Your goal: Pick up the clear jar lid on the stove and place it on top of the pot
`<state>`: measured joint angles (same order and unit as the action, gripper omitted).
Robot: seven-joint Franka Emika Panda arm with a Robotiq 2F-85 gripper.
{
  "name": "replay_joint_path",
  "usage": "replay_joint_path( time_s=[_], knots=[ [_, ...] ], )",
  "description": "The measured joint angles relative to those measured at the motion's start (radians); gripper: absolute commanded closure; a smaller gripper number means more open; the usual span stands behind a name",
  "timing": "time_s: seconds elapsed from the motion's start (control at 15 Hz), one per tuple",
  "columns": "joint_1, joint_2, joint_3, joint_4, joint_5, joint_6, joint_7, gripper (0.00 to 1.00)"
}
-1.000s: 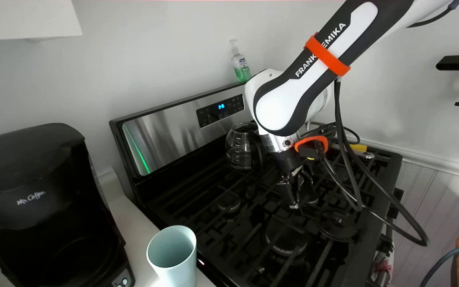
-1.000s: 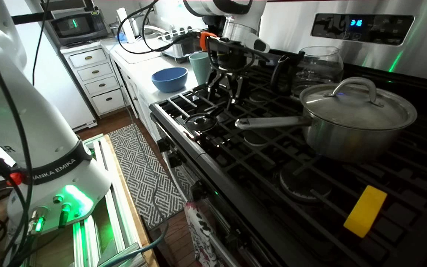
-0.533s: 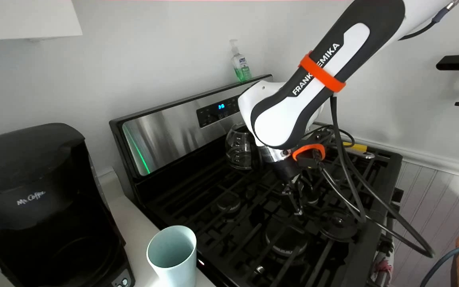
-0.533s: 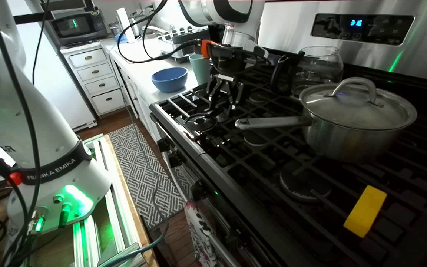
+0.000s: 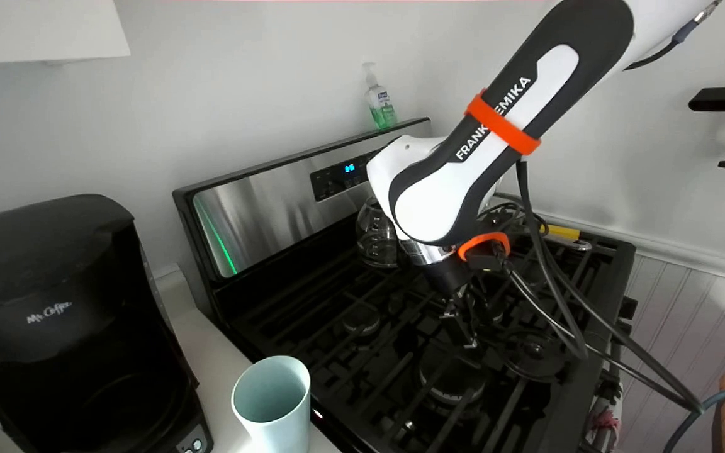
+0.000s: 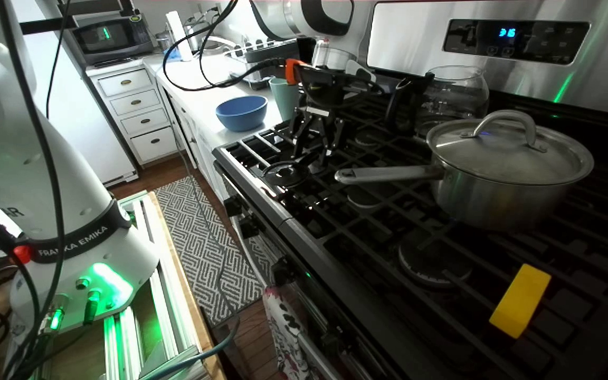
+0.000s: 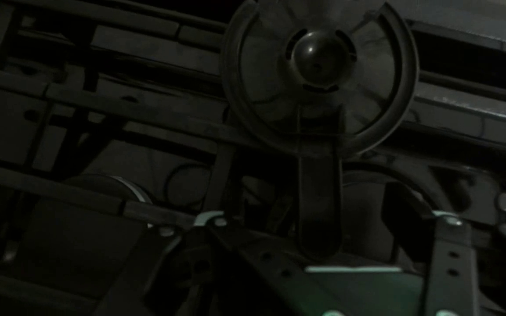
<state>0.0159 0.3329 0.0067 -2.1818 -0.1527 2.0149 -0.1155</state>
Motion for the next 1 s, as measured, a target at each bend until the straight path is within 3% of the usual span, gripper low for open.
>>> replay_joint_path(
  time_s=[0.47, 0.53, 1.0],
  knots=[
    [0.0, 0.0, 0.001, 0.004, -0.001, -0.021, -0.043, 0.98],
    [0.0, 0.0, 0.001, 0.006, -0.001, -0.025, -0.047, 0.93],
    [-0.005, -0.062, 0.001, 0.01, 0.007, -0.082, -0.056, 0.93]
  ],
)
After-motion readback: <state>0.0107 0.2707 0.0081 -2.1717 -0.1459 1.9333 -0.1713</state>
